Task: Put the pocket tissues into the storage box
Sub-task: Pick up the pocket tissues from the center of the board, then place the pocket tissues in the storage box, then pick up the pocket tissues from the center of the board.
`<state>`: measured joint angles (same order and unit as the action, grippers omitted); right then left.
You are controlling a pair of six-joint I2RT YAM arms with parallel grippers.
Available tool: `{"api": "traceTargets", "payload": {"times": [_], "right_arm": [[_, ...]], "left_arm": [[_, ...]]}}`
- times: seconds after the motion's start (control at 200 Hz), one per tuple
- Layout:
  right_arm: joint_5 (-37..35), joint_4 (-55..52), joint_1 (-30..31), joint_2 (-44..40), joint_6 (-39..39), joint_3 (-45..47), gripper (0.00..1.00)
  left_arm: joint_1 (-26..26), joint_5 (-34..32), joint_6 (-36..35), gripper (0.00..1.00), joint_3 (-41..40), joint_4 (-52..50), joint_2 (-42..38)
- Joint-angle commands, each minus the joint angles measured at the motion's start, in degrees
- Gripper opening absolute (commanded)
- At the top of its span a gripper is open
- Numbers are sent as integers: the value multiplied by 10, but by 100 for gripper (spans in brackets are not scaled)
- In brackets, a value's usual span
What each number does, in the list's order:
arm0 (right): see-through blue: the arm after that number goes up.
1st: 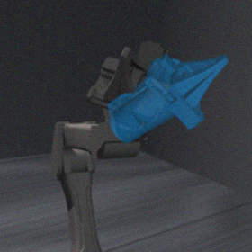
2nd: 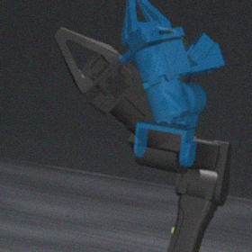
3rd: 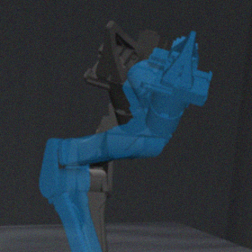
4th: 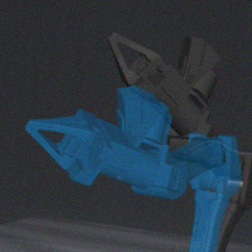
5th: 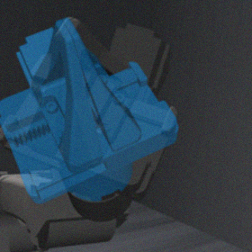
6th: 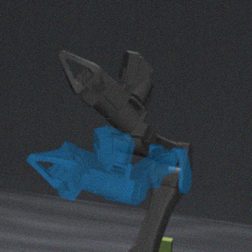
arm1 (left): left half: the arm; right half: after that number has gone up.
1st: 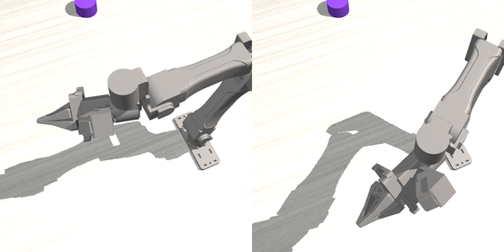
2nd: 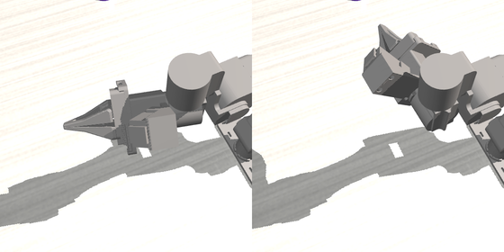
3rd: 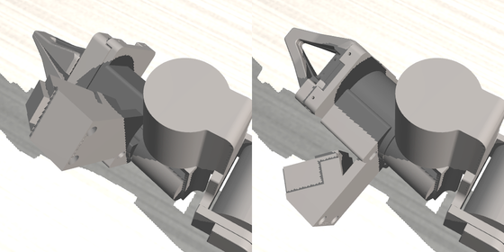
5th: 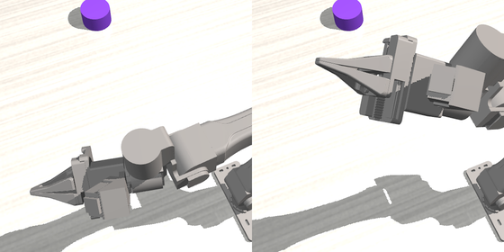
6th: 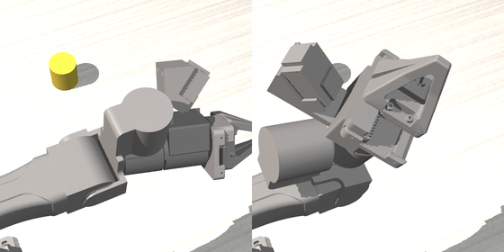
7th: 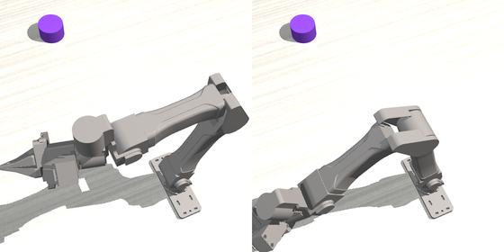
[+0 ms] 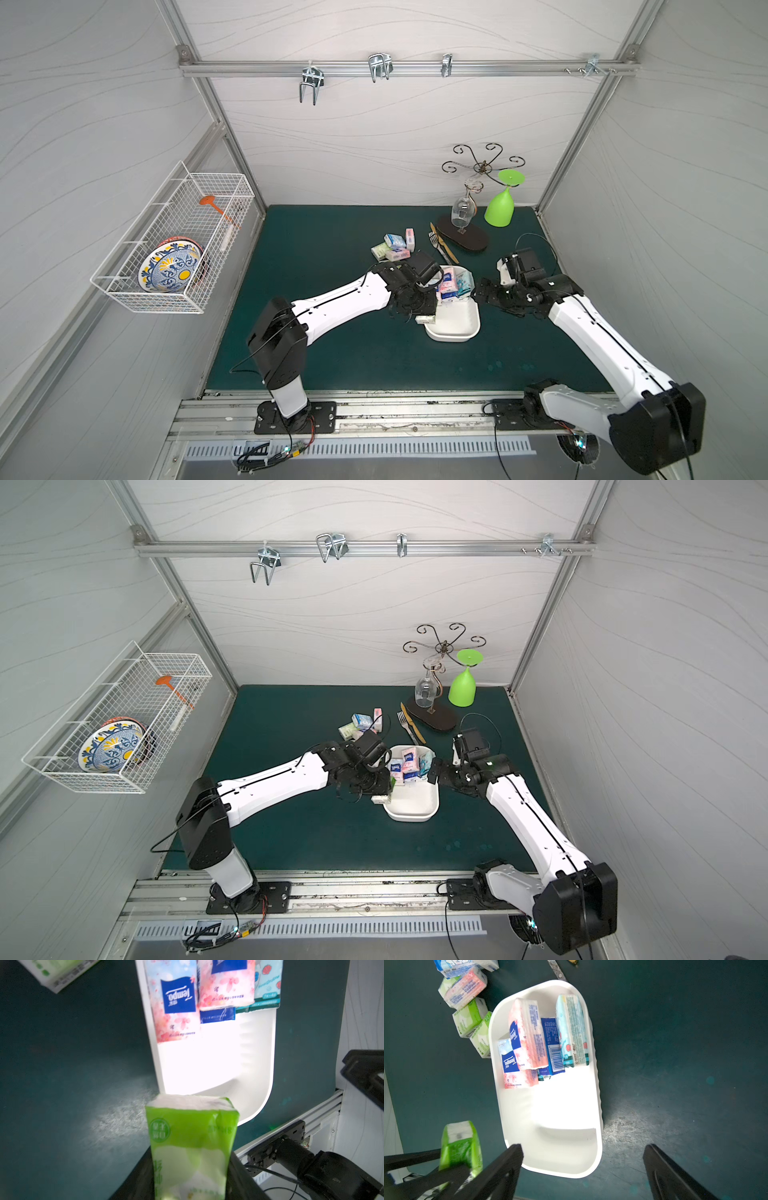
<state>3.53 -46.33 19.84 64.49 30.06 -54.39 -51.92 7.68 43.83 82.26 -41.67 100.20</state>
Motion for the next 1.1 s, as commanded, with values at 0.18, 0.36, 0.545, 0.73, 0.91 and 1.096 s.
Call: {"api": "traceTargets", "payload": {"times": [0.18, 0.36, 0.545, 0.73, 0.91, 1.096], "right_arm": [[3, -3, -5, 4, -4, -6, 97], [5, 1, -4, 14, -6, -6, 96], [6, 3, -4, 19, -8, -6, 96], [6, 3, -5, 25, -13, -3, 96], [22, 9, -5, 28, -15, 1, 96], [27, 7, -5, 30, -22, -5, 96]], "left_arm": [[-13, -11, 33, 49, 90, -40, 87], [-14, -31, 44, 52, 101, -49, 105], [-15, -20, 39, 54, 129, -68, 134], [-15, -28, 37, 65, 125, -66, 126], [-15, -51, 36, 68, 116, -57, 101], [-6, -87, -12, 70, 115, -50, 52]]}}
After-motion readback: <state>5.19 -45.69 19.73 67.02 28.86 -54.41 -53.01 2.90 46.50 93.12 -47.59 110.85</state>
